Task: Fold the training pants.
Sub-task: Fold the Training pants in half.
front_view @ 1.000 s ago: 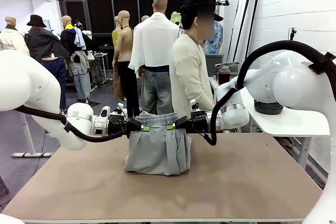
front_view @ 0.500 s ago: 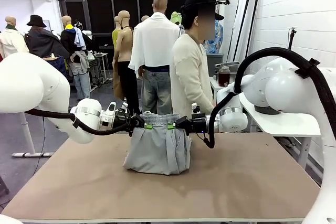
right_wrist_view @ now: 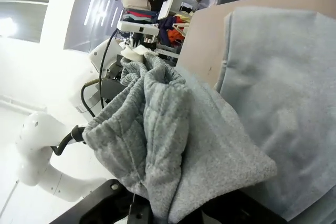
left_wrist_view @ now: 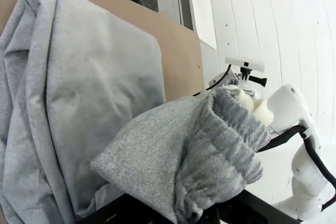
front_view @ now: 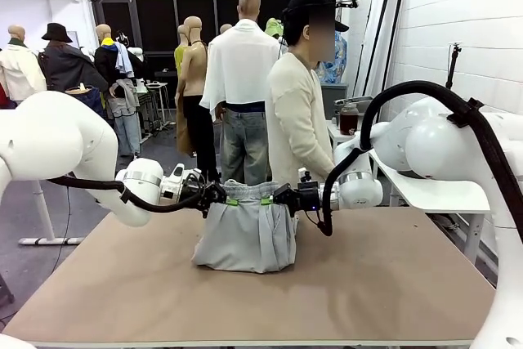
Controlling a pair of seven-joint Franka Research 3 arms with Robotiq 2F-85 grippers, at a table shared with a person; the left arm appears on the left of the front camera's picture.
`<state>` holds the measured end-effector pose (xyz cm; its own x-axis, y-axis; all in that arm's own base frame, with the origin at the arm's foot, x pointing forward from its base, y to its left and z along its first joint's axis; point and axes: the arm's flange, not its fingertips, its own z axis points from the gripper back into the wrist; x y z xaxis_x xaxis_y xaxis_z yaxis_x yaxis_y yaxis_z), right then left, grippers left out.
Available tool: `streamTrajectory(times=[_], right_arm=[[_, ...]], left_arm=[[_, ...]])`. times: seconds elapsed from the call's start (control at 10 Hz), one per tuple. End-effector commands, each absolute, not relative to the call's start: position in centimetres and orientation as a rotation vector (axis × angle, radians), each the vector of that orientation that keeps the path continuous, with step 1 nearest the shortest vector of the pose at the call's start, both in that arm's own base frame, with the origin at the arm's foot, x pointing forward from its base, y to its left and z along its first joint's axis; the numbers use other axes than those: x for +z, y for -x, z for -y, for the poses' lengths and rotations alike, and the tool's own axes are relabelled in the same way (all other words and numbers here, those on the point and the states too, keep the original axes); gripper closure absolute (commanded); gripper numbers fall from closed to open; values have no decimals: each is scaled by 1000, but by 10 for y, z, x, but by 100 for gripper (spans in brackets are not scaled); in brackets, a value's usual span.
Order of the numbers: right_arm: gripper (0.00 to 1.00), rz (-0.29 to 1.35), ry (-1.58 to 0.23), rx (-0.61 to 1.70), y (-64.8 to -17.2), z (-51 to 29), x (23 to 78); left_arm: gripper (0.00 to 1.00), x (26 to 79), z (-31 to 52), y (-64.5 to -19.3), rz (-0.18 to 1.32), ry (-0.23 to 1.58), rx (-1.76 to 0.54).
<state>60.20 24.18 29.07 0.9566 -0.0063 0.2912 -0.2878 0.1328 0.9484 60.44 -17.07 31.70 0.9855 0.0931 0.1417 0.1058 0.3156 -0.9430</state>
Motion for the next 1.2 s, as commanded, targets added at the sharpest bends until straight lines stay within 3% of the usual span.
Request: streamTrajectory(times=[0.0,1.1], right_arm=[[100,247,-1413,133,-620,-233,286],[100,259,-1393,19,-653,-218,256]], left_arm=[[100,312,156,-624,190,1241,51],[100,291,153,-665,205,1248,107]])
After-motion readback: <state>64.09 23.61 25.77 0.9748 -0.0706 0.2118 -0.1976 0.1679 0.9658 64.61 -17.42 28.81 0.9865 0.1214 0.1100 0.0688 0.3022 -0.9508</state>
